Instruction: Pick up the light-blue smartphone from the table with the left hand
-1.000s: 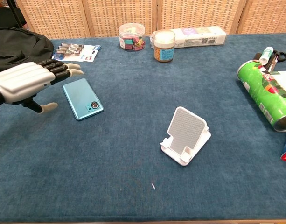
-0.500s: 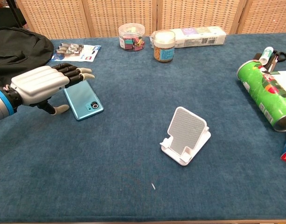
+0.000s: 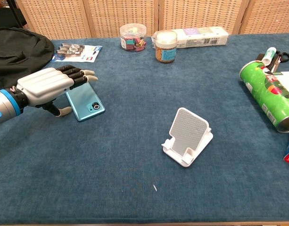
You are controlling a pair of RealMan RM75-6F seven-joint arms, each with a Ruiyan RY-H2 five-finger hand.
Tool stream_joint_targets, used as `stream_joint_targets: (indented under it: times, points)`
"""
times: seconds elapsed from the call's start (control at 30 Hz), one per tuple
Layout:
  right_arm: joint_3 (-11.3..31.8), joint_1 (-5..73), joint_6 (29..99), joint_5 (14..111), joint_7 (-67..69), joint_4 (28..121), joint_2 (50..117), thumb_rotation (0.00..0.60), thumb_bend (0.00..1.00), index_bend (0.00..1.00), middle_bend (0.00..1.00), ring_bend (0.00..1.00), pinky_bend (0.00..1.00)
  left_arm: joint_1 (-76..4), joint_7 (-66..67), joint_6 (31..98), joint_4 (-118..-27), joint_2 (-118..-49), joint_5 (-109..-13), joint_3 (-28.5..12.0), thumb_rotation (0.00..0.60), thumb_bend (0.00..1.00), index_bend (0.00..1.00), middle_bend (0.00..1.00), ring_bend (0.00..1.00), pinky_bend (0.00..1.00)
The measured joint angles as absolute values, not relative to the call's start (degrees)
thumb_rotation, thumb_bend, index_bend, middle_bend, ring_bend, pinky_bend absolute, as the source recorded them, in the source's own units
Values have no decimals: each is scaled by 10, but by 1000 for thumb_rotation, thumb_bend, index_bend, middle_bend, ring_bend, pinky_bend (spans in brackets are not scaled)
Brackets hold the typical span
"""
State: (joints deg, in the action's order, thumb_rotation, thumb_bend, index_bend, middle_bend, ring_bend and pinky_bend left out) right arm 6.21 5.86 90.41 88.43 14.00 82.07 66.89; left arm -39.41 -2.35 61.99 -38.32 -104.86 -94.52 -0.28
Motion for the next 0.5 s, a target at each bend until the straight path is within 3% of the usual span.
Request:
stream_joint_targets:
  times: [0.2, 0.5]
  points:
    - [61, 59, 903, 886, 139, 821, 669, 600, 0, 0, 0, 0, 0, -394, -34, 622, -370, -1055, -944, 4, 600, 561, 283, 0, 0, 0]
    - [60, 59, 900, 887, 140, 822, 669, 600, 0, 0, 0, 0, 0, -390, -54, 641, -341, -1067, -943, 11, 600, 699, 466, 0, 0, 0]
